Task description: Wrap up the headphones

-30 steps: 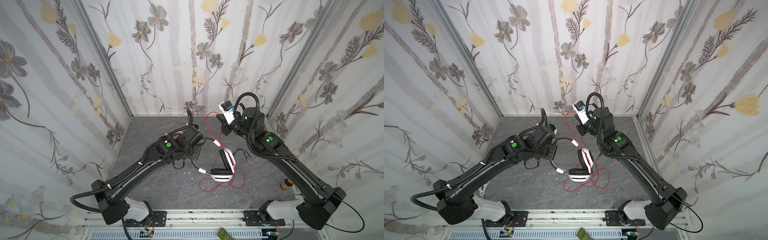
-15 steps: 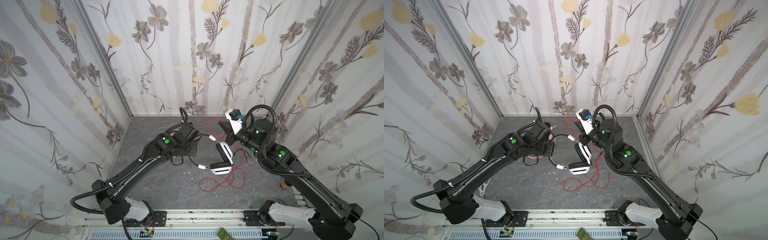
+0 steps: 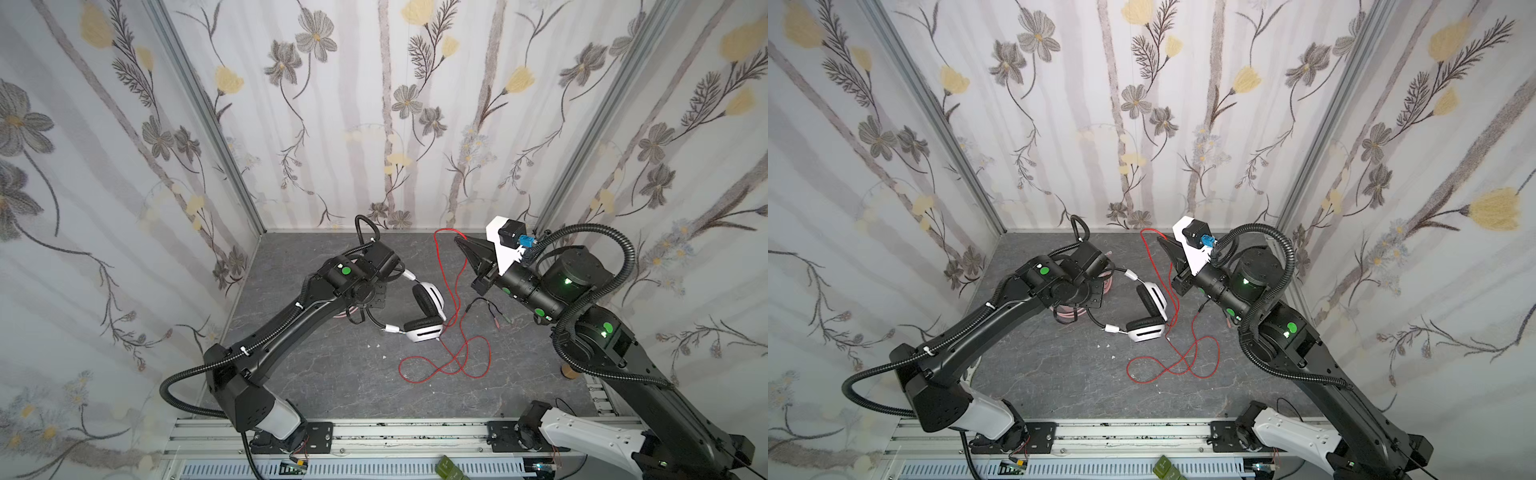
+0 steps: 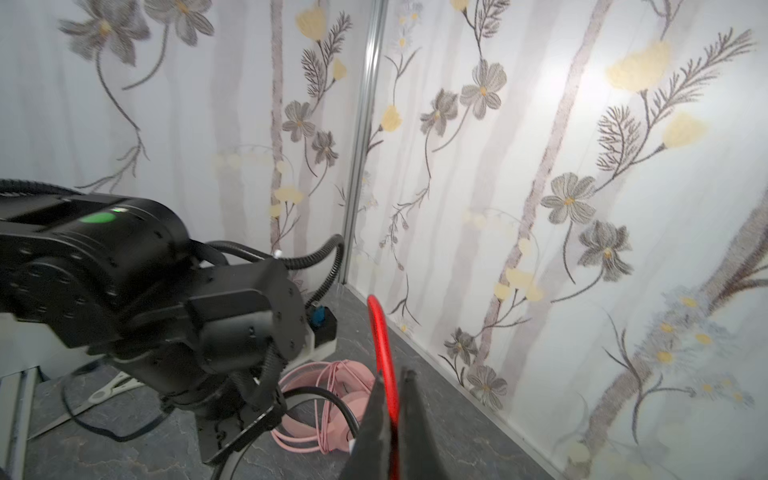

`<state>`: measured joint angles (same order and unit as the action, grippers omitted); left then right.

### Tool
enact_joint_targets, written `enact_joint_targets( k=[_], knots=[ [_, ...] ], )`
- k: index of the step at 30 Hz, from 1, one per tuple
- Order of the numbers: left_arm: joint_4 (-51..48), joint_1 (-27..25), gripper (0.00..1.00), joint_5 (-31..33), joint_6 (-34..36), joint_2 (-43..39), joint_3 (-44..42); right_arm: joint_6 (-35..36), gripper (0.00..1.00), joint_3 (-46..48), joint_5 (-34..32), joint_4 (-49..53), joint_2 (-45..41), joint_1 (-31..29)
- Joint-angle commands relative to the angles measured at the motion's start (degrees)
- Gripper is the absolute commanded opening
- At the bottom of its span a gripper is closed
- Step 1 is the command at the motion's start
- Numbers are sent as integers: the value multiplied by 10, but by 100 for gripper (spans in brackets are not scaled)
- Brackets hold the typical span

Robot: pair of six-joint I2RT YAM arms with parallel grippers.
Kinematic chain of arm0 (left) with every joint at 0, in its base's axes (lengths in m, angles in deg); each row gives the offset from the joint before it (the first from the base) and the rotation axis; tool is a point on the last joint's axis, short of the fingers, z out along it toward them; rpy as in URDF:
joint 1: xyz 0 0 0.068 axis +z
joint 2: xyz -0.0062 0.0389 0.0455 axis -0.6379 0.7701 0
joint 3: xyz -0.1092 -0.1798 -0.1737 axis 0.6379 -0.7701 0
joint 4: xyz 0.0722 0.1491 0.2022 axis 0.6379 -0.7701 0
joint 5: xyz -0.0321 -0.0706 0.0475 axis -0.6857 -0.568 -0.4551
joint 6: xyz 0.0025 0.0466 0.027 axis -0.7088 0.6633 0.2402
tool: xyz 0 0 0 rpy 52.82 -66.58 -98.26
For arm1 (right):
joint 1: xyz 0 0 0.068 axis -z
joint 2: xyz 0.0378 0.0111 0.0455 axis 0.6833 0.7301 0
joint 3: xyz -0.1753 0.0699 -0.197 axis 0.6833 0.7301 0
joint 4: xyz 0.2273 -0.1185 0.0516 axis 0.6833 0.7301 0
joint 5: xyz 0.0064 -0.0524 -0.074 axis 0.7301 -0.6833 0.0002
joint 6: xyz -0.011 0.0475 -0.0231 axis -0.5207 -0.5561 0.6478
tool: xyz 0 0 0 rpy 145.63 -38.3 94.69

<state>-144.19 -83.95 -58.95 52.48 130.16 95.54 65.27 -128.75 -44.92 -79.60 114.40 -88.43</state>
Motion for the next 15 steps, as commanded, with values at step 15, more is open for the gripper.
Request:
enact_joint_targets(
  k=[15],
  knots=[
    [-54, -46, 0, 50, 4, 92, 108, 41, 0, -117, -45, 15, 98, -63]
  ],
)
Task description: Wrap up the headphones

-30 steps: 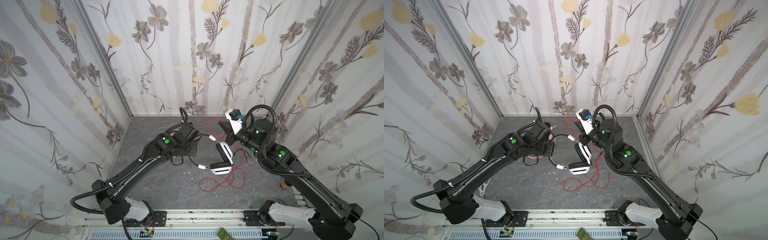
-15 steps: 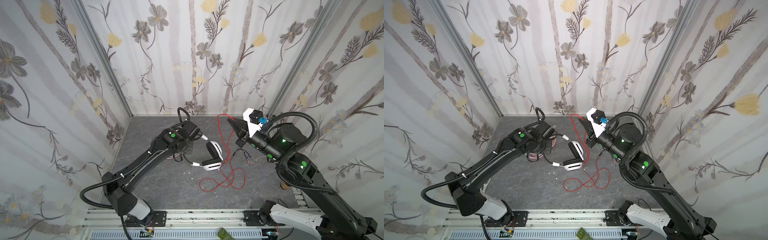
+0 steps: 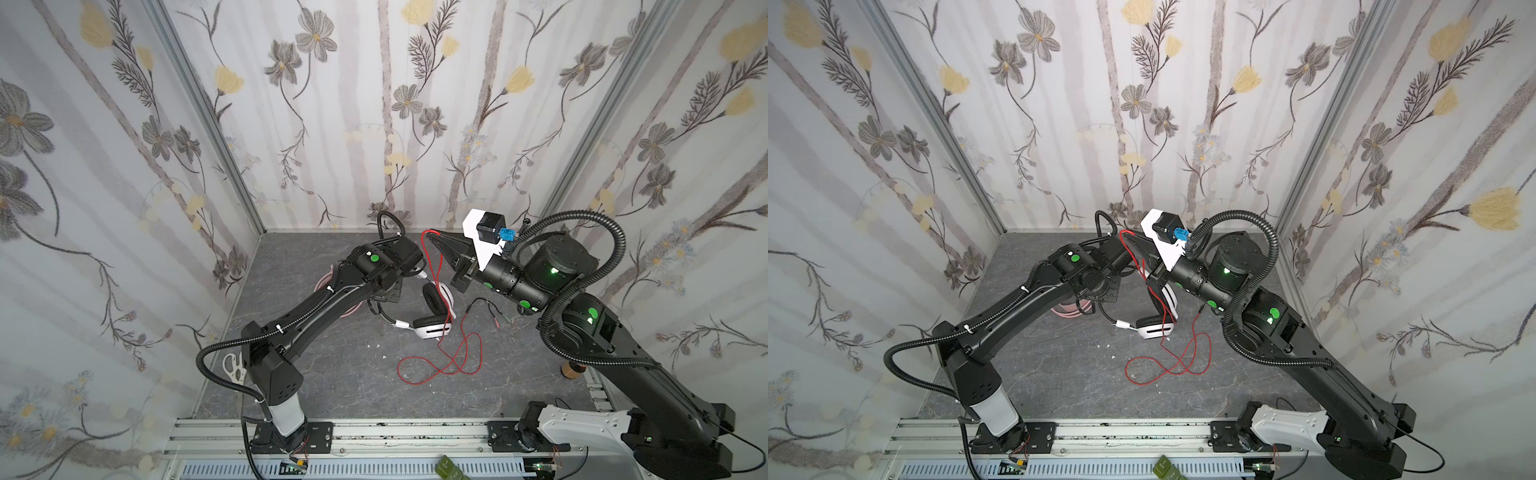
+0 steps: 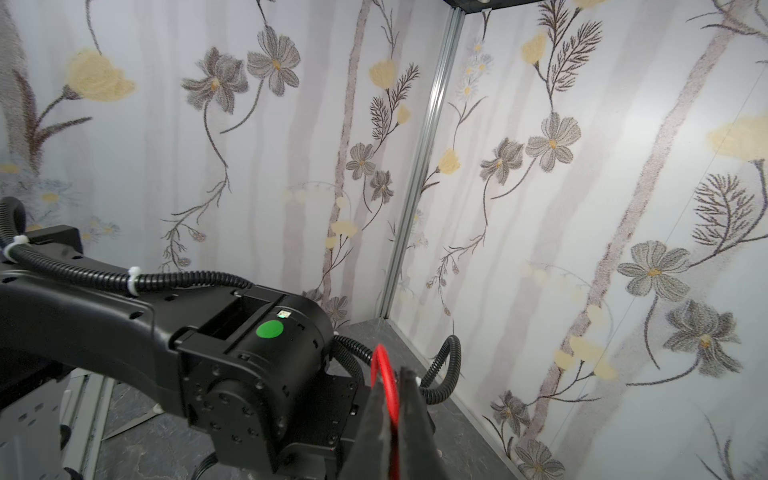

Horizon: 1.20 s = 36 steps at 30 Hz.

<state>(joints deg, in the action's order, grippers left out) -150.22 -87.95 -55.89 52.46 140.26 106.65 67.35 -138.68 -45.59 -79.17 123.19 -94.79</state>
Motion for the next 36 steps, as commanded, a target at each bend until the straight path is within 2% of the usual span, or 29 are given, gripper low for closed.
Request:
enact_joint_targets(
  k=[1, 6, 8, 11, 16, 19, 26, 29, 32, 36],
  knots=[
    [8, -8, 0, 21, 7, -12, -8, 24, 0, -22, -40, 12, 11, 1],
    [52, -30, 0, -2, 52, -39, -48, 35, 0, -46, -39, 26, 17, 17],
    [67, -40, 0, -7, 74, -56, -66, 29, 0, -55, -15, 33, 17, 37],
    [86, -45, 0, 2, 101, -88, -100, 5, 0, -73, 59, 46, 16, 99],
    [101, -46, 0, 19, 161, -149, -152, -34, 0, -114, 232, 76, 25, 190],
    [98, -45, 0, 20, 192, -177, -169, -36, 0, -133, 254, 95, 31, 209],
    [63, -46, 0, 101, 198, -190, -187, -67, 0, -185, 337, 142, 73, 230],
    [49, -43, 0, 156, 177, -178, -188, -103, 0, -187, 375, 132, 80, 231],
    [43, -38, 0, 179, 160, -167, -182, -137, 0, -185, 412, 113, 84, 230],
    [35, -36, 0, 225, 153, -153, -171, -149, 0, -186, 418, 111, 83, 231]
  ],
)
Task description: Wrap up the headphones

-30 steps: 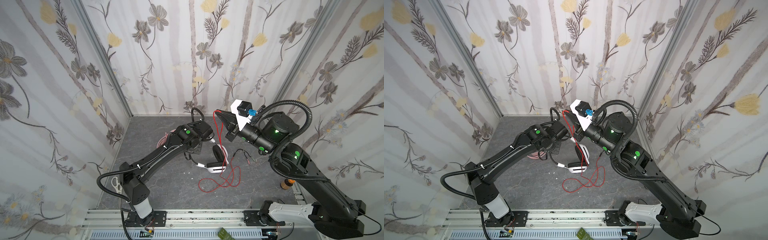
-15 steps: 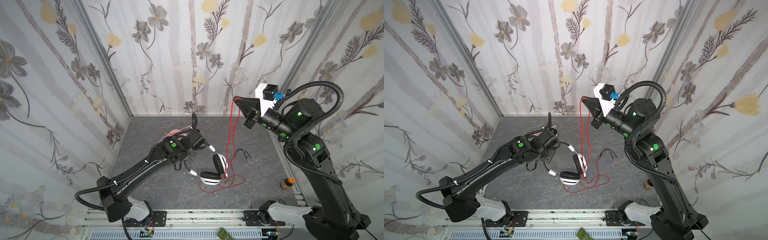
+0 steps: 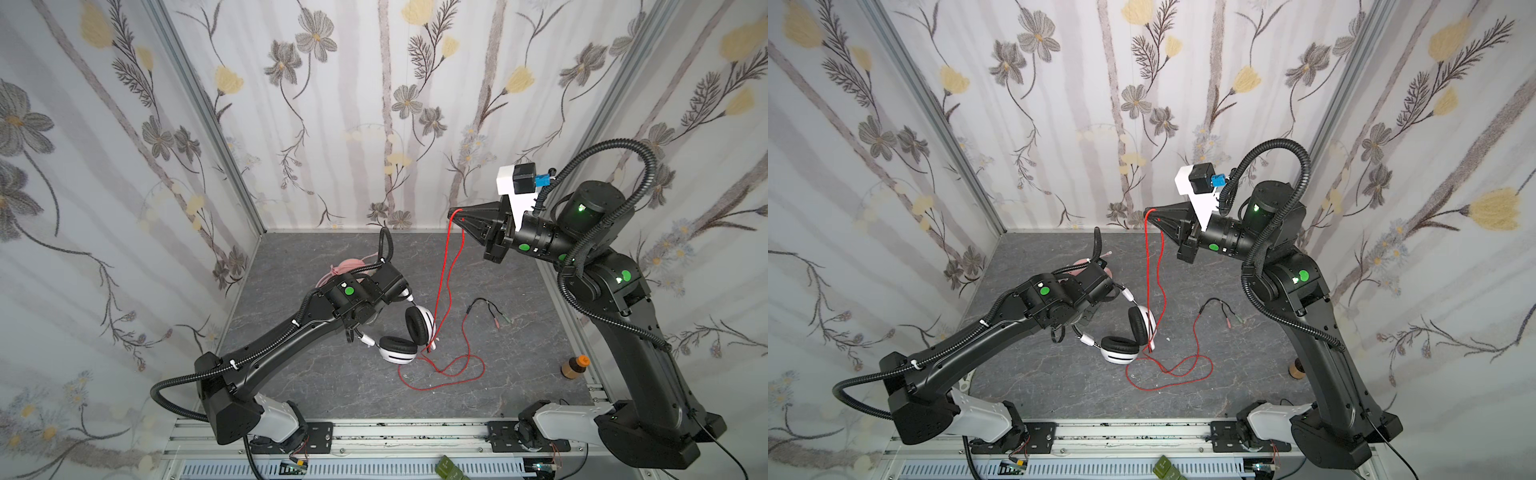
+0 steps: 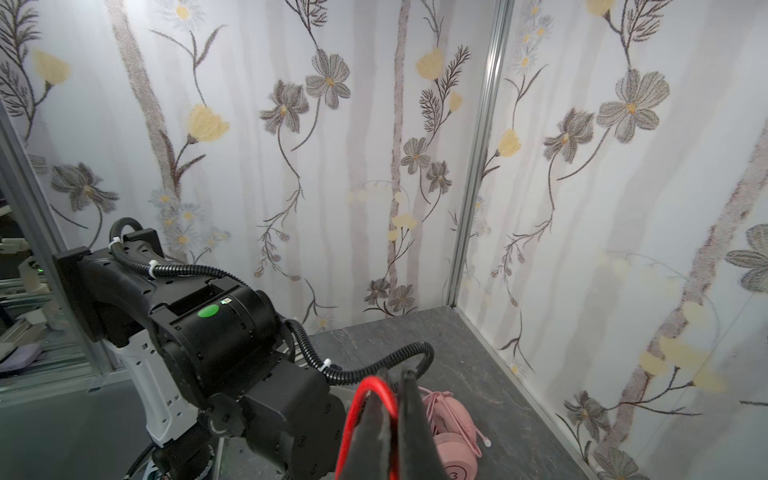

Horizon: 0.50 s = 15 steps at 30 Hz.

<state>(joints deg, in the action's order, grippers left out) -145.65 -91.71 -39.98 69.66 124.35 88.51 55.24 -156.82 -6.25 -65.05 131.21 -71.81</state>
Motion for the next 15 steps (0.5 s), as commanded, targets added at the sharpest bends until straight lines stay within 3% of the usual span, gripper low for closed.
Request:
enact_joint_targets(
  k=[1, 6, 11, 15],
  knots=[
    [-20, 5, 0, 84, -22, 12, 18, -28, 0, -9, 22, -24, 3, 2],
    [-57, 15, 0, 162, -23, 34, 49, -25, 0, -36, 16, 27, 15, 3],
    [-48, 20, 0, 220, 26, 27, 56, 1, 0, -76, -4, 102, 30, 2],
    [-31, 24, 0, 226, 71, 11, 58, 18, 0, -97, -22, 146, 39, 2]
  ],
)
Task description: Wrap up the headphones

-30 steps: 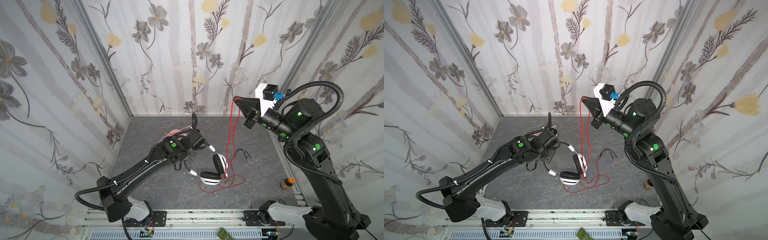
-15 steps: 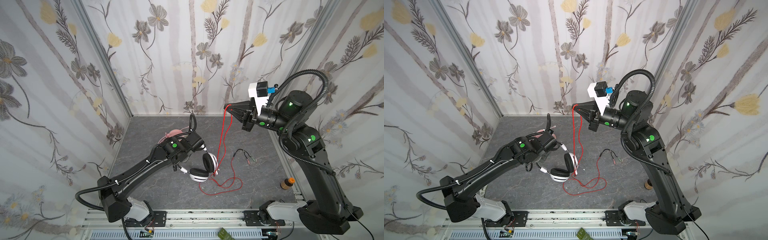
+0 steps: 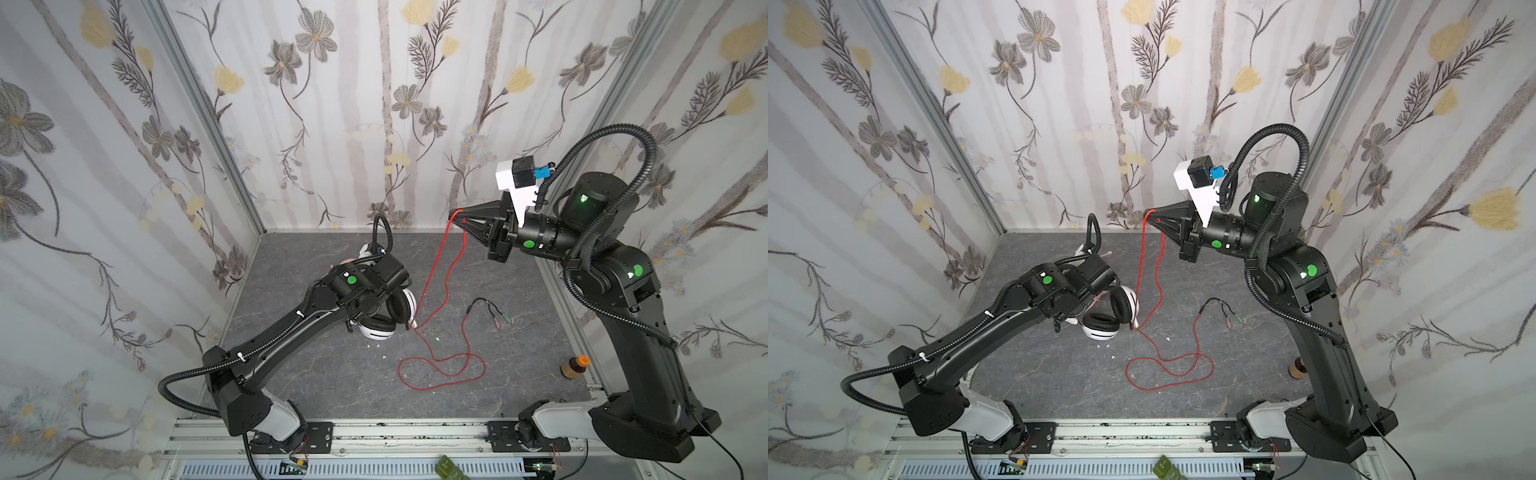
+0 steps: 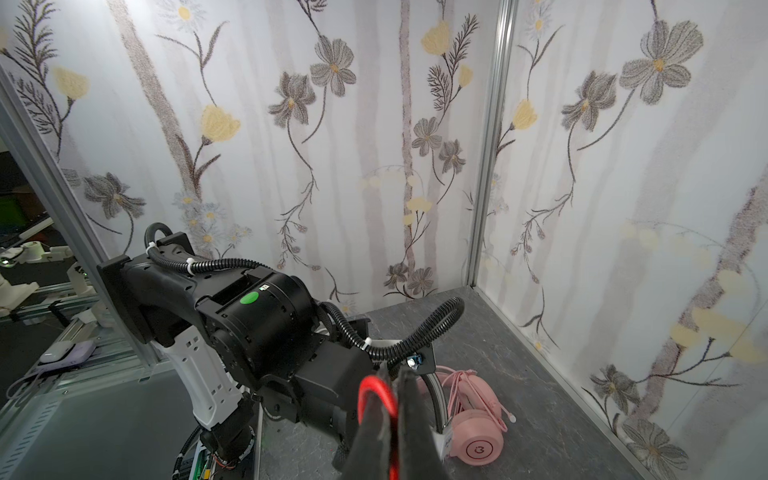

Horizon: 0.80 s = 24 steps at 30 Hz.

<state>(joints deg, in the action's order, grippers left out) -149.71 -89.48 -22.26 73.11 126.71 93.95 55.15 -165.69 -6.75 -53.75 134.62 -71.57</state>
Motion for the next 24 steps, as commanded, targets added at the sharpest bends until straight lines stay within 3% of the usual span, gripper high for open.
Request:
enact_joint_targets(
  k=[1, 8, 16, 20, 24],
  knots=[
    [16, 2, 0, 44, 50, -19, 1, 22, 0, -9, -24, 40, 5, 0],
    [42, -7, 0, 17, 116, -65, -34, 58, 0, -32, -94, 85, 15, 0],
    [23, -76, 0, -172, 74, -70, -11, 60, 0, -40, -156, 56, 47, 3],
    [23, -135, 0, -235, 27, -39, 16, 53, 0, -51, -153, 46, 99, 18],
    [47, -147, 0, -317, -14, -41, 27, 44, 0, -45, -148, 42, 130, 38]
  ],
)
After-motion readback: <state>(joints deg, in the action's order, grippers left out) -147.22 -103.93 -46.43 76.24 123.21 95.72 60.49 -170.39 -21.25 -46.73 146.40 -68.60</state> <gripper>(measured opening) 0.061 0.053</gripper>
